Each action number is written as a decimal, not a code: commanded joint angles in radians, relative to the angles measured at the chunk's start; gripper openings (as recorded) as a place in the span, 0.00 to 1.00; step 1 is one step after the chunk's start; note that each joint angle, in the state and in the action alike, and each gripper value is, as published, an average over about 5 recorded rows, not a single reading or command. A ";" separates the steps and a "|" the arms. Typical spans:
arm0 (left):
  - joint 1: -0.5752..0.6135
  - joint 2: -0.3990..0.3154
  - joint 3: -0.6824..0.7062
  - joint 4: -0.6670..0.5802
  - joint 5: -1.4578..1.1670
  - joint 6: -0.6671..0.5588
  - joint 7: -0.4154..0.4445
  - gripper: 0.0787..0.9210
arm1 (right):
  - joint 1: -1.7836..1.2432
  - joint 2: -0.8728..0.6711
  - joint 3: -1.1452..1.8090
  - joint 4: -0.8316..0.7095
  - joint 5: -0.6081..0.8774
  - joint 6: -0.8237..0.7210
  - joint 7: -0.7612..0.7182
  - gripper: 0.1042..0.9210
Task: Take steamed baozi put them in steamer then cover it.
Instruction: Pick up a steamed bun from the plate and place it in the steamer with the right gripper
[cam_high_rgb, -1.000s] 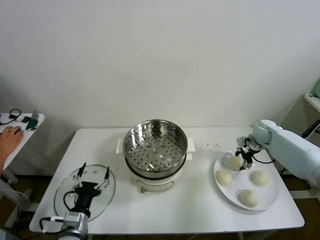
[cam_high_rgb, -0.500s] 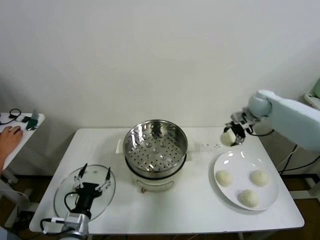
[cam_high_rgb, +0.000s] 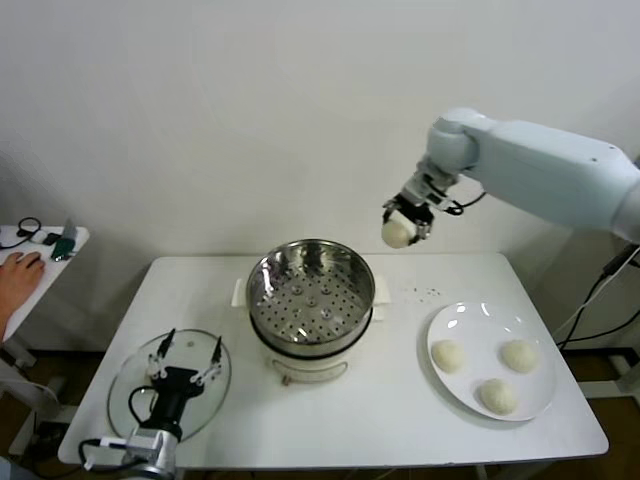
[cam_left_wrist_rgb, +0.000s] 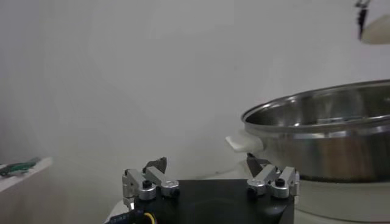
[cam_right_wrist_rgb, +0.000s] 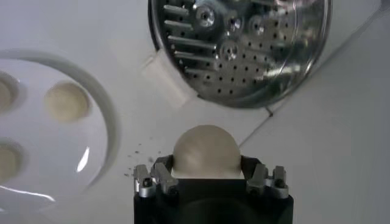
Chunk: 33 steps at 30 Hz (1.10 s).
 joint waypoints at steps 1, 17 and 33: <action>0.003 0.021 -0.005 0.004 -0.013 0.000 0.001 0.88 | -0.028 0.265 0.022 -0.056 -0.250 0.221 0.030 0.75; 0.011 0.046 -0.008 0.003 -0.022 -0.005 0.001 0.88 | -0.256 0.453 0.105 -0.225 -0.457 0.315 0.090 0.76; 0.020 0.045 -0.006 0.006 -0.027 -0.008 0.001 0.88 | -0.304 0.476 0.097 -0.308 -0.464 0.321 0.090 0.76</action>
